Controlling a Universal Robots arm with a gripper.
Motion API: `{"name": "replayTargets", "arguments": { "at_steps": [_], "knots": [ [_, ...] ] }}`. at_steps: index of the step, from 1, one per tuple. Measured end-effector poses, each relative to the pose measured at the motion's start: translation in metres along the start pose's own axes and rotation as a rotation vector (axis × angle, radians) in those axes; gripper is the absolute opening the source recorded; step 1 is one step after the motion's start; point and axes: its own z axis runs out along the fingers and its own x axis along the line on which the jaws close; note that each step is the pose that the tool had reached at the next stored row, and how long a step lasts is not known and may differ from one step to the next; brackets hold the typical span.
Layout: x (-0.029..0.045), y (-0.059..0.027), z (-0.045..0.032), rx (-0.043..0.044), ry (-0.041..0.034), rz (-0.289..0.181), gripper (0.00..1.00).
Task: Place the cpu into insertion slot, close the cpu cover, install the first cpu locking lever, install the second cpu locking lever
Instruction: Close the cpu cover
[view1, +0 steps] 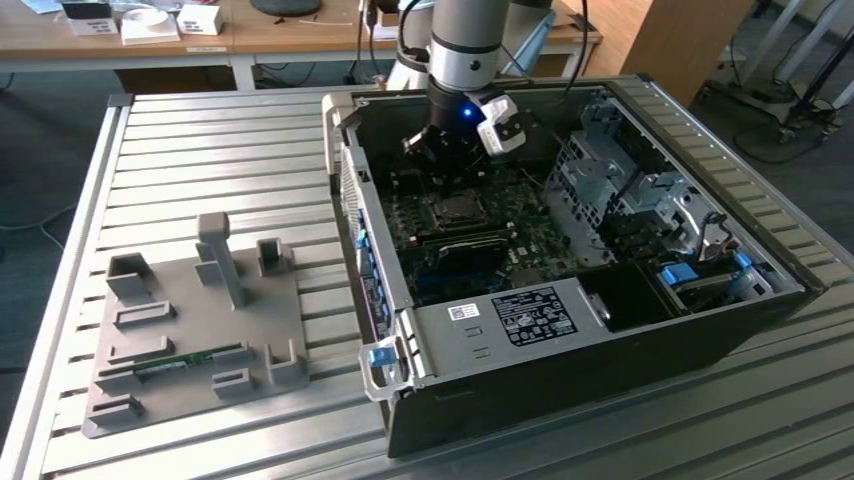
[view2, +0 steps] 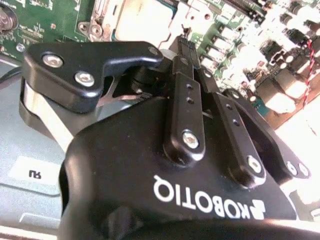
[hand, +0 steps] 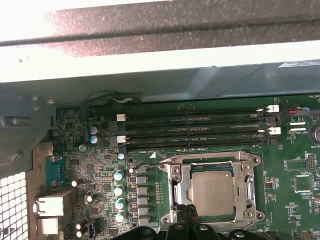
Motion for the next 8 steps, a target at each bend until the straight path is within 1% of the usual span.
{"name": "replayTargets", "arguments": {
  "at_steps": [8],
  "knots": [
    [-0.0010,0.0001,0.0001,-0.0010,-0.0010,0.000,0.10]
  ]
}}
